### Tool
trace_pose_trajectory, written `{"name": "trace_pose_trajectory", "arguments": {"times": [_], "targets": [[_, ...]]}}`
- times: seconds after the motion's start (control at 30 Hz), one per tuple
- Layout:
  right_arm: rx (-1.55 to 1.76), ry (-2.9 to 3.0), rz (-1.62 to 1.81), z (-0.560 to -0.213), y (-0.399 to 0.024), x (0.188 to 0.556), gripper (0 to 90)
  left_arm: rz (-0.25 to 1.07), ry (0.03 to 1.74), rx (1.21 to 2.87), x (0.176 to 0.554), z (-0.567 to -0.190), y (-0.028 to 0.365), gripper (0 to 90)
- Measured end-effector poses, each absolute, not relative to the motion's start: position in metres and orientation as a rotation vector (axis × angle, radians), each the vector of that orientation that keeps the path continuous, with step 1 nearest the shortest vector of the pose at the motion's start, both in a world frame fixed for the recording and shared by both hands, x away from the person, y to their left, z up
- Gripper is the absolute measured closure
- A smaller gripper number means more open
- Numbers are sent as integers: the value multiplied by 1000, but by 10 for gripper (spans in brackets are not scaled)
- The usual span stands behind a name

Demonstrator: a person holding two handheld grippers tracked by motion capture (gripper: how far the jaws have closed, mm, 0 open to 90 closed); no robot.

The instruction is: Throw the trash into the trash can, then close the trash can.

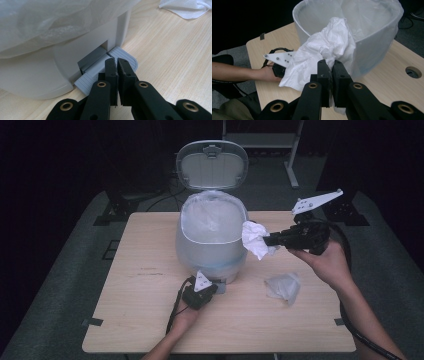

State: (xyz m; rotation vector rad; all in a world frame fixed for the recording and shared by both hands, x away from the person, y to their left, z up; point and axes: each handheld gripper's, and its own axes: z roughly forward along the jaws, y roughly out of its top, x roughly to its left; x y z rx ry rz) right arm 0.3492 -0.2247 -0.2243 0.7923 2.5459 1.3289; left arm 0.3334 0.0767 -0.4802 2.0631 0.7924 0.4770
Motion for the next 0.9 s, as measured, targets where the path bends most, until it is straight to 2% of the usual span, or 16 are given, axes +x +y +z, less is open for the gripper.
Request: {"name": "trace_pose_trajectory", "arguments": {"times": [0.47, 0.9], "targets": [[712, 2573, 1314, -192, -186, 371, 850, 475, 793, 2069, 333, -480, 77, 873], [693, 2595, 1274, -178, -161, 390, 850, 482, 790, 2068, 333, -480, 76, 872]]}}
